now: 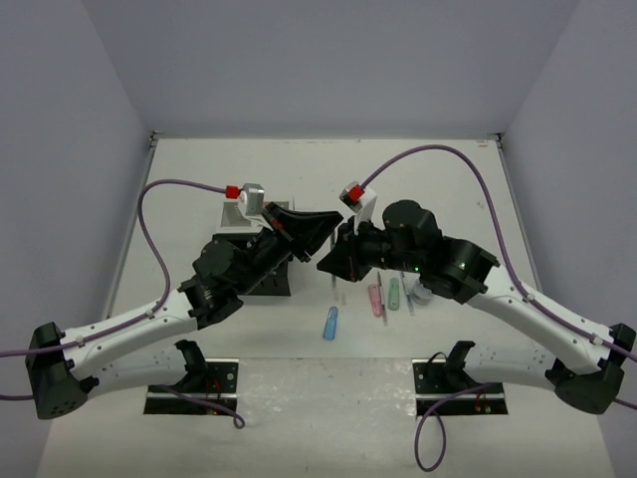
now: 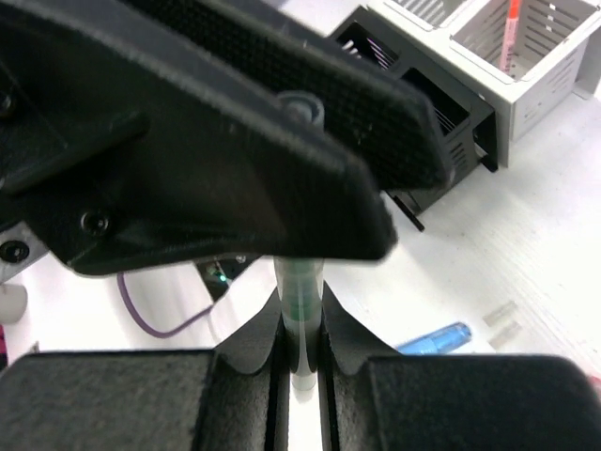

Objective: Sort the stationery into containers
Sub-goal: Close the pen cap on the pen.

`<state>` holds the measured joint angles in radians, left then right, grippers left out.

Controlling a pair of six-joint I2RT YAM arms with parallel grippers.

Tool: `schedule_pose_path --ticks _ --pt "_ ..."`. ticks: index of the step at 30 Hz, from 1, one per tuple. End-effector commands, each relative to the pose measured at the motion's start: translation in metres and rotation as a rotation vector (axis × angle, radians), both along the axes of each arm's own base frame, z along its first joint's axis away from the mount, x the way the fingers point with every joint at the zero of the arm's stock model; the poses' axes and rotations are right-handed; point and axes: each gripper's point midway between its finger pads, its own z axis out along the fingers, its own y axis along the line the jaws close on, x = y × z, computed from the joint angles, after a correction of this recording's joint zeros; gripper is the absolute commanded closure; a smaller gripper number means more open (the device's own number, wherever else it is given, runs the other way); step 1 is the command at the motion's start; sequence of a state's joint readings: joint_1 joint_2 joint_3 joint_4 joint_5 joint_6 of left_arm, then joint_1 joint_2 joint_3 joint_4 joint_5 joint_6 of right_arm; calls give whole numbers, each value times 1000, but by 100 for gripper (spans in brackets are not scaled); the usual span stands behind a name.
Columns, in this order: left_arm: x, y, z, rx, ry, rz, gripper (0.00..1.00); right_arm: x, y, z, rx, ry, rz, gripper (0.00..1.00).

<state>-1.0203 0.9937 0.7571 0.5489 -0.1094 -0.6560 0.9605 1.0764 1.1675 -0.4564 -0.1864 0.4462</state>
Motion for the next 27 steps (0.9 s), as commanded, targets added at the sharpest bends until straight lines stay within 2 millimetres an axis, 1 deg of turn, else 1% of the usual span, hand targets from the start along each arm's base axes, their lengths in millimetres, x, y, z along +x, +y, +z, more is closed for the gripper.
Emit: schedule_pose_path --ticks 1,3,5,9,12,14,16,18,19,20,21,22,23,24,25,26,27 --pt "-37 -22 -77 180 120 -198 100 63 -4 97 154 -227 -140 100" --pt "-41 -22 -87 212 135 -212 100 71 -9 117 180 -250 -146 100" --pt "-42 -20 -90 229 142 -208 100 76 -15 132 199 -281 -163 100" --pt "-44 -13 -107 255 168 -198 100 71 -23 155 243 -329 -163 100" --pt "-51 -15 -118 257 185 -236 100 70 -27 162 257 -345 -170 100" --pt "-57 -19 -122 255 192 -270 100 70 -25 164 261 -346 -161 100" --pt "-55 -21 -127 264 202 -256 100 69 -22 160 256 -346 -142 100" --pt "-46 -15 -128 275 208 -191 100 61 -16 146 244 -342 -73 100" --pt "-38 -9 -123 284 201 -135 100 55 -12 132 229 -325 -28 100" --pt "-29 -1 -112 287 189 -74 100 50 -10 118 214 -308 8 100" --pt "-21 5 -98 287 172 -16 100 49 -8 103 199 -291 13 99" --pt "-9 16 -94 314 161 70 100 49 -8 74 166 -249 16 93" --pt "-1 24 -80 314 139 127 100 46 -9 60 154 -232 24 77" --pt "6 30 -64 303 120 177 100 43 -11 52 152 -224 29 63" --pt "14 37 -53 308 109 237 100 39 -12 42 147 -208 32 44" --pt "23 45 -48 329 104 302 100 37 -14 30 136 -183 31 21" --pt "28 47 -36 325 93 337 100 34 -17 28 138 -177 24 8"
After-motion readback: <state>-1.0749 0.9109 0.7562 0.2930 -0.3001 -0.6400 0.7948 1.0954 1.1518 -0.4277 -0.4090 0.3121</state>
